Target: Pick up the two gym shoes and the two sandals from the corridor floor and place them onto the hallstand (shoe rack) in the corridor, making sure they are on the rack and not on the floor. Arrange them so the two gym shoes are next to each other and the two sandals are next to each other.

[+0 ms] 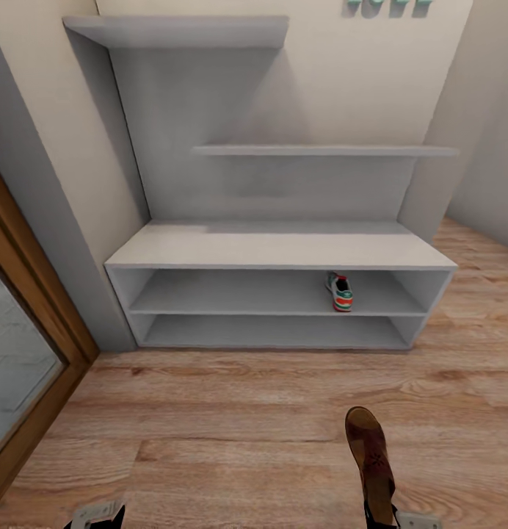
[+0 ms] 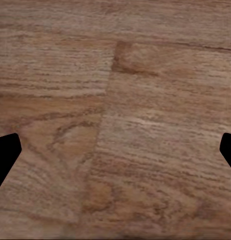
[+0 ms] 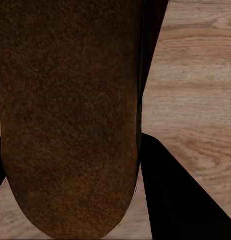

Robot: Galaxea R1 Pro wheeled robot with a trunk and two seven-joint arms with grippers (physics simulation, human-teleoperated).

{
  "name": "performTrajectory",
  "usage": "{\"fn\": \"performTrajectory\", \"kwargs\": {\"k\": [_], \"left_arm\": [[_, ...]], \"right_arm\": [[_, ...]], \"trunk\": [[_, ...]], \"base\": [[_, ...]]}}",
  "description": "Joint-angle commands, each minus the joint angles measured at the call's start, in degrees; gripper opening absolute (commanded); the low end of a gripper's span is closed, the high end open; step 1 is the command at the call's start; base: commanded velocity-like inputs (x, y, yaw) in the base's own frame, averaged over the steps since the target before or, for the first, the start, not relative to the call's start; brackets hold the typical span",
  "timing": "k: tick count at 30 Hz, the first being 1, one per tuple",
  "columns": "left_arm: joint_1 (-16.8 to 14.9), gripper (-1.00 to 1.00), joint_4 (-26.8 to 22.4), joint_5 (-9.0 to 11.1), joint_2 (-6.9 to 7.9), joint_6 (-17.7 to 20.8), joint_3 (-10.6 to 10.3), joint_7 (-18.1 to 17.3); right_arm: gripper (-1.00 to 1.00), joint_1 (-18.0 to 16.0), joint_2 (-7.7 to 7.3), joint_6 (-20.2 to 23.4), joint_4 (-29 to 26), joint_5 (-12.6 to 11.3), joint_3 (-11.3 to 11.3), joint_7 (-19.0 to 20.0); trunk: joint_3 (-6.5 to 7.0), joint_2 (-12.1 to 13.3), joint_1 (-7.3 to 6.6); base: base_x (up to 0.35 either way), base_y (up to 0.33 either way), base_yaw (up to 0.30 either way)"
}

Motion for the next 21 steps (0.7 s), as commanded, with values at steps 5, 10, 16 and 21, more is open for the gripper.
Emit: {"fn": "performTrajectory", "kwargs": {"k": [5, 10, 16, 21], "left_arm": [[0.0, 1.00, 0.1, 0.6, 0.02, -0.1, 0.2, -0.6], [0.0, 1.00, 0.0, 0.7, 0.02, -0.1, 0.2, -0.7], [0.0, 1.00, -0.3, 0.6, -0.09, -0.1, 0.1, -0.7], [0.0, 1.00, -0.4, 0.6, -0.13, -0.1, 0.0, -0.7]], "right_arm": [[-1.00, 0.0, -0.02, -0.2, -0.2, -0.5, 0.1, 0.0], [-1.00, 0.0, -0.03, -0.2, -0.2, -0.5, 0.1, 0.0], [-1.00, 0.0, -0.11, -0.2, 0.1, -0.3, 0.1, 0.0], [-1.00, 0.0, -0.17, -0.2, 0.1, -0.3, 0.1, 0.1]], "trunk": [[-0.42, 0.0, -0.01], [-0.59, 0.0, -0.01], [-0.63, 0.0, -0.01], [-0.64, 0.0, -0.01]], "base": [[-0.001, 0.001, 0.168], [0.000, 0.000, 0.089], [0.000, 0.000, 0.016], [0.000, 0.067, 0.003]]}}
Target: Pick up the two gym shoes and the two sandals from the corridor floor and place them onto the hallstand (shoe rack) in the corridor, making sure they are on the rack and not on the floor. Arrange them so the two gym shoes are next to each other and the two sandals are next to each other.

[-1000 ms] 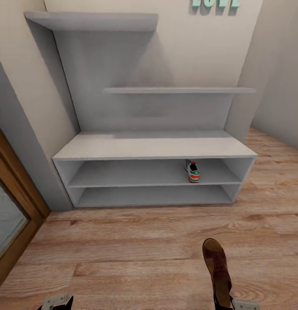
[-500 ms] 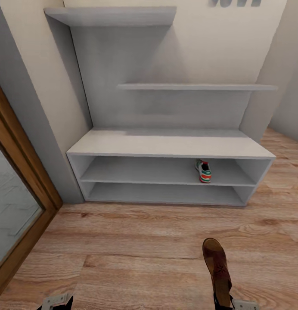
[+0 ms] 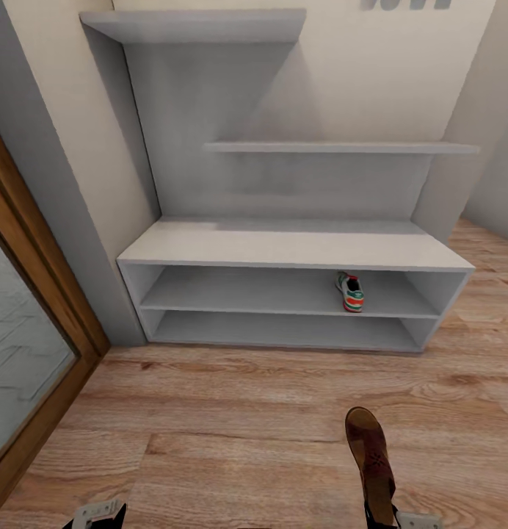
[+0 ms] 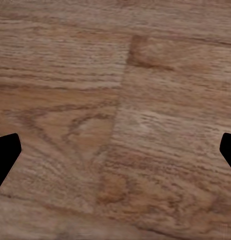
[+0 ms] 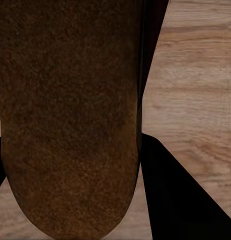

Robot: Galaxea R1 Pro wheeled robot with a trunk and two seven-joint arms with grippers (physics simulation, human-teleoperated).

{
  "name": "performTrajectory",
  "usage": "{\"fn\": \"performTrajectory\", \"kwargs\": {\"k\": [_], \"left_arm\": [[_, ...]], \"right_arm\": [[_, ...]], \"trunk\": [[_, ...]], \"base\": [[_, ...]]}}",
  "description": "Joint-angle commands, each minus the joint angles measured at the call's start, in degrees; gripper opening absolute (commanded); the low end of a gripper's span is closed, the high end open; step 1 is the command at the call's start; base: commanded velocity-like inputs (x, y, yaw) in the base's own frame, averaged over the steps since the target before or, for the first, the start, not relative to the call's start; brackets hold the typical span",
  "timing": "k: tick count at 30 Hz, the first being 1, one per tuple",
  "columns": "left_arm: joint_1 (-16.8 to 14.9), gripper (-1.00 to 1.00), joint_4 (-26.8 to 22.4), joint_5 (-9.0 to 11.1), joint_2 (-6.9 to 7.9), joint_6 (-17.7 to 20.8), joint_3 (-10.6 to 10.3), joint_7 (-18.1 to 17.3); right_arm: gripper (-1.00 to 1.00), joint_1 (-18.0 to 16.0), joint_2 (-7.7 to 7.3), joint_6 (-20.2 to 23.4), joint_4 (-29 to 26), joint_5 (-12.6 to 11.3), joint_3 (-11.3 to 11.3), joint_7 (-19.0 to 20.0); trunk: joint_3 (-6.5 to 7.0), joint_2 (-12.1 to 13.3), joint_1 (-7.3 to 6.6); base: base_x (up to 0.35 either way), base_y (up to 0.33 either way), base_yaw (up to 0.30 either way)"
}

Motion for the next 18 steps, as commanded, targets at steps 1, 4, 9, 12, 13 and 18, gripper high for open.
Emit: {"fn": "performTrajectory", "kwargs": {"k": [1, 4, 9, 12, 13, 18], "left_arm": [[0.0, 1.00, 0.1, 0.6, -0.02, -0.1, 0.2, -0.6], [0.0, 1.00, 0.1, 0.6, -0.04, -0.1, 0.2, -0.6], [0.0, 1.00, 0.2, 0.6, -0.05, -0.1, 0.3, -0.6], [0.0, 1.00, 0.3, 0.6, -0.08, -0.1, 0.3, -0.6], [0.0, 1.00, 0.3, 0.6, -0.10, -0.1, 0.3, -0.6], [0.0, 1.00, 0.4, 0.6, -0.19, -0.1, 0.3, -0.6]], "right_arm": [[-1.00, 0.0, -0.02, -0.2, 0.0, -0.4, 0.1, 0.0], [-1.00, 0.0, -0.03, -0.2, 0.0, -0.4, 0.1, 0.0], [-1.00, 0.0, 0.01, -0.2, 0.0, -0.4, 0.1, 0.0], [-1.00, 0.0, 0.04, -0.2, 0.0, -0.4, 0.2, 0.0], [-1.00, 0.0, 0.04, -0.2, 0.0, -0.4, 0.2, 0.0], [-1.00, 0.0, 0.08, -0.2, 0.0, -0.5, 0.2, 0.0]], "trunk": [[-0.05, 0.0, -0.01], [-0.05, 0.0, -0.01], [-0.05, 0.0, -0.01], [-0.05, 0.0, -0.01], [-0.05, 0.0, -0.01], [-0.05, 0.0, -0.01]], "base": [[0.000, 0.195, 0.001], [0.000, 0.238, 0.001], [0.000, 0.288, 0.000], [0.000, 0.301, 0.000], [0.000, 0.304, 0.000], [0.000, 0.305, 0.000]]}}
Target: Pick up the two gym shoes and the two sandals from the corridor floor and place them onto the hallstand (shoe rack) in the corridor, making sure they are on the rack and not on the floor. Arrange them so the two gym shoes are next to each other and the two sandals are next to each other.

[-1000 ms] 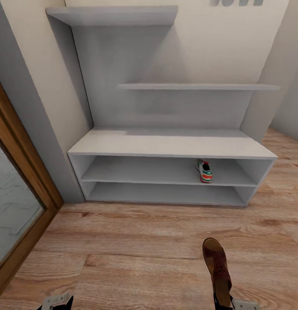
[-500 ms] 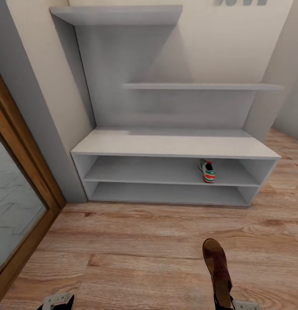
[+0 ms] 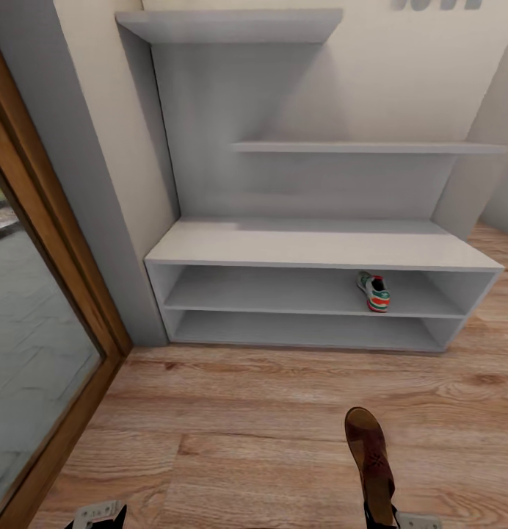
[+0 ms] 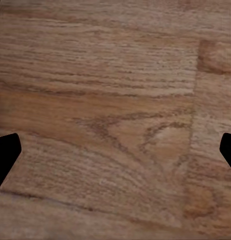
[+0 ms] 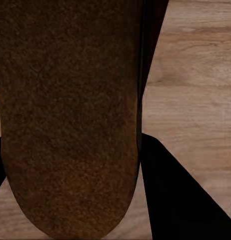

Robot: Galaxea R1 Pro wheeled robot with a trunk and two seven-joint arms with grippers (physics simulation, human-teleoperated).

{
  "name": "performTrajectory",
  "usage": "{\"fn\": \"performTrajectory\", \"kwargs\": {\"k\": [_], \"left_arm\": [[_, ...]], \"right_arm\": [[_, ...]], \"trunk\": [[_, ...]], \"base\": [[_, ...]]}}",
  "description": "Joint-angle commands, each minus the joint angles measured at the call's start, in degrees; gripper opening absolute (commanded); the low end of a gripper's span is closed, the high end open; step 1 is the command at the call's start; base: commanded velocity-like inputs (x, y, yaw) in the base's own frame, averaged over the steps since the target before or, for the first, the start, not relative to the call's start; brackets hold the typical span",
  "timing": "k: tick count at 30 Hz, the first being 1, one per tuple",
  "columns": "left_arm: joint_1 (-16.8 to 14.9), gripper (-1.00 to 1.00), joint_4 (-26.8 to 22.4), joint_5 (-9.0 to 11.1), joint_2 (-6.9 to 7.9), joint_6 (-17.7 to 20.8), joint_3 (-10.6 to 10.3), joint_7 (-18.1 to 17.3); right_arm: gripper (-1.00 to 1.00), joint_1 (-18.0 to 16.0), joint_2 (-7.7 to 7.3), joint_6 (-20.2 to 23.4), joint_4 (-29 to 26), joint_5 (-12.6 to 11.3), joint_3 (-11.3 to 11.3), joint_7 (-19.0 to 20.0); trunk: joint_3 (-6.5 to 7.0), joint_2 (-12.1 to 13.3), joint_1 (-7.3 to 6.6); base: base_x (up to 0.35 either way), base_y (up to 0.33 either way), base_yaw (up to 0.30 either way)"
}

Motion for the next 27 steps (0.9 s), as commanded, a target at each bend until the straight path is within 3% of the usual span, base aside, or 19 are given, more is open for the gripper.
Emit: {"fn": "performTrajectory", "kwargs": {"k": [1, 7, 19, 22, 25, 27], "left_arm": [[0.0, 1.00, 0.1, 0.6, -0.03, -0.1, 0.2, -0.6], [0.0, 1.00, 0.1, 0.6, -0.06, -0.1, 0.2, -0.6], [-0.1, 1.00, -0.3, -0.1, -0.25, -1.5, -0.6, -1.6], [-0.1, 1.00, -0.5, -0.8, -0.48, -2.3, -1.2, -4.7], [-0.1, 1.00, -0.6, -1.4, -0.54, -4.1, -2.4, -8.9], [-0.1, 1.00, -0.6, -1.6, -0.56, -6.5, -2.9, -11.6]], "right_arm": [[-1.00, 0.0, 0.00, -0.2, 0.0, -0.5, 0.1, 0.0], [-1.00, 0.0, 0.05, -0.2, 0.0, -0.5, 0.1, 0.0], [-1.00, 0.0, 0.11, 0.3, -0.2, -0.1, 0.5, 0.2], [-1.00, -0.1, 0.14, 1.7, -1.3, 0.0, 0.6, 0.2], [-1.00, -1.1, 0.31, 5.8, -2.6, 0.3, 0.8, 0.1], [-1.00, -2.9, 0.80, 11.1, -3.9, 1.0, 0.8, 0.1]], "trunk": [[-0.04, 0.0, -0.01], [-0.04, 0.0, -0.01], [-0.04, 0.0, -0.01], [-0.04, 0.0, -0.01], [-0.04, 0.0, -0.01], [-0.04, 0.0, -0.01]], "base": [[0.000, 0.306, 0.000], [0.000, 0.214, 0.000], [0.000, 0.015, 0.000], [0.000, 0.000, 0.000], [0.000, 0.000, 0.000], [0.000, 0.000, 0.000]]}}
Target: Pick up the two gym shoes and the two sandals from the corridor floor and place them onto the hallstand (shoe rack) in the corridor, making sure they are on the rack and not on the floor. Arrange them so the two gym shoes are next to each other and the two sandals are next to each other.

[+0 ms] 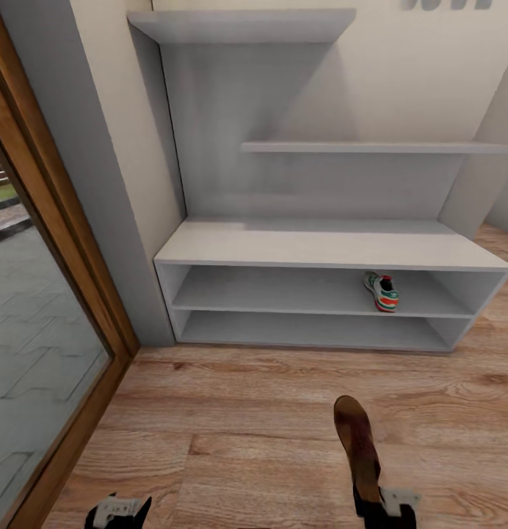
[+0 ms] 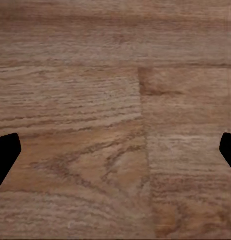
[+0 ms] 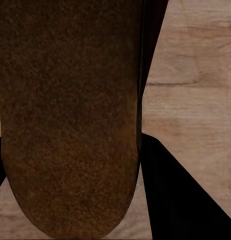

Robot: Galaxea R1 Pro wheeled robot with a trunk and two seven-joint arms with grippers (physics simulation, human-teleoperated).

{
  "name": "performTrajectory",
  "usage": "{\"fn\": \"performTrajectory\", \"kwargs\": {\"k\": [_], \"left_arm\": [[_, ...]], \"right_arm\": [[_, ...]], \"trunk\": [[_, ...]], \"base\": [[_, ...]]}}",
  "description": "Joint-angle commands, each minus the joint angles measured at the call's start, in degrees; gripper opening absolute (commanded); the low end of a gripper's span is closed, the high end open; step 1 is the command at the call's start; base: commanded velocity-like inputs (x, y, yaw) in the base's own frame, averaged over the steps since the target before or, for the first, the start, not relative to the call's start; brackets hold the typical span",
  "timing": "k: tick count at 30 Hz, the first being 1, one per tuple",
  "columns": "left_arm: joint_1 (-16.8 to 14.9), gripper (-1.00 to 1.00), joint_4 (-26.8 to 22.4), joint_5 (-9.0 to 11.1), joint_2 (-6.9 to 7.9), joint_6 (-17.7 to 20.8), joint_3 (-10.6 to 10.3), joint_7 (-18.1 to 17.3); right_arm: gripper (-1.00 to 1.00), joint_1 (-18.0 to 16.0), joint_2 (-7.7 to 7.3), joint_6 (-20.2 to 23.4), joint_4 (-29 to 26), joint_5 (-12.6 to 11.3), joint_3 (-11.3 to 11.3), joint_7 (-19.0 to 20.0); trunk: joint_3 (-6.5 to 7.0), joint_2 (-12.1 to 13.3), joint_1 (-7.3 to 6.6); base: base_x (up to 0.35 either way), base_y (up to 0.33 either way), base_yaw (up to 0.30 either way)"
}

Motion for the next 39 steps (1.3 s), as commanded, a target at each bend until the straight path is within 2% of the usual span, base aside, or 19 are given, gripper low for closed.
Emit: {"fn": "performTrajectory", "kwargs": {"k": [1, 2, 3, 5, 6, 8, 9, 11, 12, 14, 15, 18, 25, 39], "left_arm": [[0.0, 1.00, 0.2, 0.4, 0.00, -0.9, 0.1, -1.3], [0.0, 1.00, 0.3, 0.3, 0.01, -1.9, 0.1, -2.0], [0.0, 1.00, 0.6, 0.3, 0.07, -3.7, -0.1, -3.0], [0.0, 1.00, 0.9, 0.2, 0.13, -5.3, -0.2, -3.8], [0.2, 1.00, 1.3, 0.2, 0.16, -6.6, -0.2, -4.3], [0.5, 1.00, 1.8, 0.1, 0.18, -7.6, -0.2, -4.8], [1.0, 1.00, 2.2, 0.1, 0.17, -8.2, -0.3, -5.3], [1.6, 1.00, 2.3, 0.1, 0.15, -8.8, -0.3, -5.7], [2.2, 1.00, 2.3, 0.1, 0.16, -9.3, -0.3, -6.0], [2.8, 1.00, 2.2, 0.1, 0.14, -9.9, -0.3, -6.4], [3.2, 1.00, 2.1, 0.2, 0.13, -10.6, -0.3, -6.6], [3.7, 1.00, 2.1, 0.2, 0.28, -11.5, -0.3, -6.9], [4.1, 1.00, 2.4, 0.1, 0.11, -12.0, -0.3, -7.1], [4.1, 1.00, 2.7, -0.1, 0.05, -11.9, -0.3, -7.1]], "right_arm": [[-1.00, -0.9, 0.30, 2.1, -0.5, 0.0, 0.0, -0.2], [-1.00, -1.8, 0.68, 4.4, -1.1, 0.3, 0.0, -0.2], [-1.00, -3.8, 1.58, 9.4, -2.0, 1.1, 0.1, -0.3], [-1.00, -6.0, 2.61, 14.5, -2.8, 2.0, 0.1, -0.4], [-1.00, -8.3, 3.72, 19.3, -3.3, 2.8, 0.1, -0.5], [-1.00, -10.6, 4.98, 23.7, -3.6, 3.4, 0.0, -0.9], [-1.00, -12.9, 6.36, 27.4, -3.7, 3.9, 0.0, -1.9], [-1.00, -15.0, 7.86, 30.3, -3.7, 4.3, 0.0, -3.7], [-1.00, -16.7, 9.37, 32.5, -3.7, 4.5, 0.0, -6.3], [-1.00, -18.1, 10.76, 33.8, -3.7, 4.7, 0.0, -9.3], [-1.00, -19.2, 11.97, 34.7, -3.7, 4.7, 0.0, -12.3], [-1.00, -20.7, 14.04, 35.7, -3.7, 4.8, 0.1, -16.7], [-1.00, -22.7, 14.34, 36.3, -4.2, 4.7, 0.1, -19.9], [-1.00, -22.9, 14.34, 36.1, -4.4, 4.6, 0.1, -20.0]], "trunk": [[-0.05, 0.0, -0.01], [-0.05, 0.0, -0.01], [-0.05, 0.0, -0.01], [-0.05, 0.0, -0.01], [-0.05, 0.0, -0.01], [-0.05, 0.0, -0.01], [-0.05, 0.0, -0.01], [-0.05, 0.0, -0.01], [-0.05, 0.0, -0.01], [-0.05, 0.0, -0.01], [-0.05, 0.0, -0.01], [-0.05, 0.0, -0.01], [-0.05, 0.0, -0.01], [-0.05, 0.0, -0.01]], "base": [[0.000, 0.000, 0.000], [0.000, 0.000, 0.000], [0.000, 0.000, 0.000], [0.000, 0.000, 0.000], [0.000, 0.000, 0.000], [0.000, 0.000, 0.000], [0.000, 0.000, 0.000], [0.000, 0.000, 0.000], [0.000, 0.000, 0.000], [0.000, 0.000, 0.000], [0.000, 0.000, 0.000], [0.000, 0.000, 0.000], [0.000, 0.000, 0.000], [0.140, 0.000, 0.000]]}}
